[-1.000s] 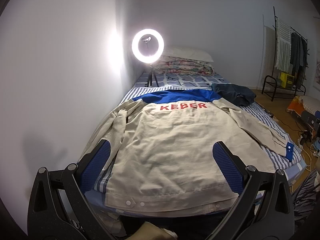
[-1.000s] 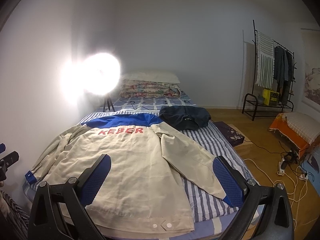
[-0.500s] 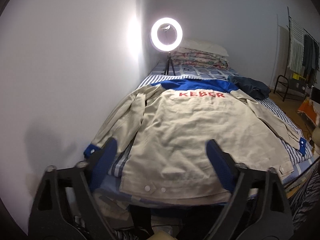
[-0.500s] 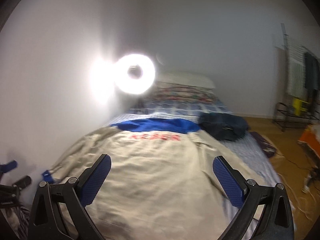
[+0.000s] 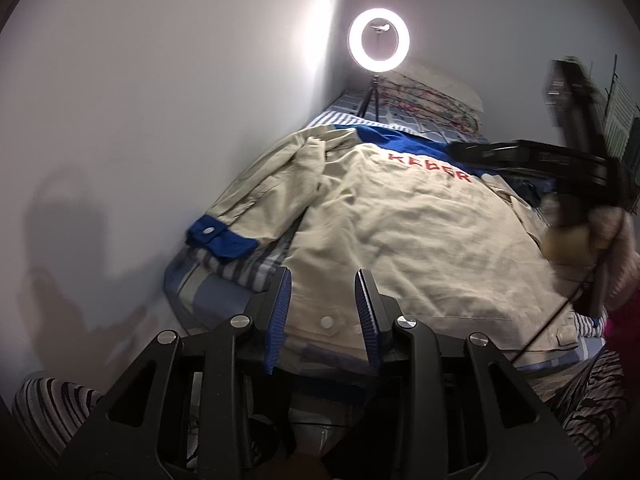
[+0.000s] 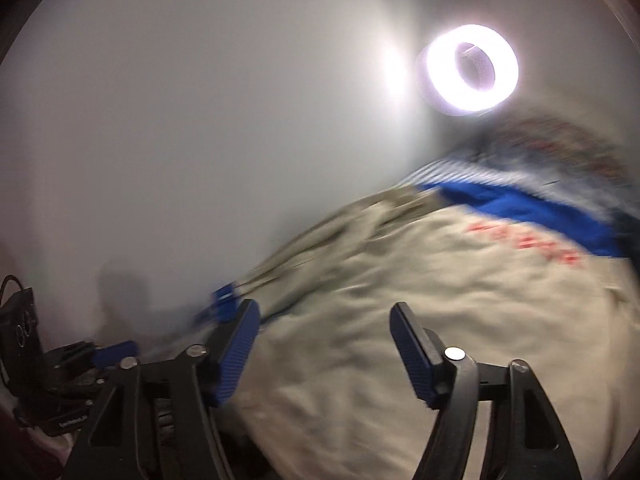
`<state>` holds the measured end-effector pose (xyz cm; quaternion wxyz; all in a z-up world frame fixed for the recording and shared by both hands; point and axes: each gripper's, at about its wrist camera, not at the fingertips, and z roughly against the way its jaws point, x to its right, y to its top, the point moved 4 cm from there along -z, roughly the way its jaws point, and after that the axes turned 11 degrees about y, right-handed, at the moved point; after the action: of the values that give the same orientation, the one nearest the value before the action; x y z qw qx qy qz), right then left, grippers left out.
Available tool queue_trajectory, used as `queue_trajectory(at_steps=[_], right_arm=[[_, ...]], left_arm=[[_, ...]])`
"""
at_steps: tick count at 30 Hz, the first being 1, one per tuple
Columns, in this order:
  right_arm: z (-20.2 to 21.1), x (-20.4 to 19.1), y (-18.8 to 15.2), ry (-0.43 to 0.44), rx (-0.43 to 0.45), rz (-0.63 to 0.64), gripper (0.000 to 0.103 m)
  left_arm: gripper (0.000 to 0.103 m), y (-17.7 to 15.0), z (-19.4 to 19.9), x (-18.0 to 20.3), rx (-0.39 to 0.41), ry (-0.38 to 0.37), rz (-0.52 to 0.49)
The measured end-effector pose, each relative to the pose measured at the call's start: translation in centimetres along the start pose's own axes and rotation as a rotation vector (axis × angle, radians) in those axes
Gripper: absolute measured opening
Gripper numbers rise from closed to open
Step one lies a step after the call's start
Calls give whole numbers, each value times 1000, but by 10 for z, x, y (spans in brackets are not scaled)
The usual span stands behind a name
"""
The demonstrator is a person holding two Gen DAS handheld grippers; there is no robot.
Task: Fold large clothes
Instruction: 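Grasp the blue cuff of the jacket sleeve with the right tool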
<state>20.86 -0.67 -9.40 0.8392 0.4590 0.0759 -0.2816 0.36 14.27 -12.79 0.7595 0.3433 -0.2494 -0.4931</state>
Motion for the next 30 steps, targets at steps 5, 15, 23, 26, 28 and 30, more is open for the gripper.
queue_trajectory(at_steps=[5, 15, 23, 26, 28, 30], right_arm=[[-81, 2, -1, 118, -132, -92, 62], [-203, 13, -15, 225, -271, -330, 40], [-254, -65, -12, 209, -379, 57, 40], [-274, -77, -15, 170, -404, 129, 42], [-289, -83, -19, 151, -419, 156, 46], [-301, -88, -24, 128, -432, 186, 52]], left_arm=[[26, 0, -11, -21, -15, 23, 24], [22, -1, -24, -48, -24, 30, 58], [22, -8, -20, -72, -33, 31, 141], [22, -9, -18, -78, -36, 23, 166], [22, -8, -19, -80, -37, 14, 179], [22, -7, -19, -81, -34, 11, 186]])
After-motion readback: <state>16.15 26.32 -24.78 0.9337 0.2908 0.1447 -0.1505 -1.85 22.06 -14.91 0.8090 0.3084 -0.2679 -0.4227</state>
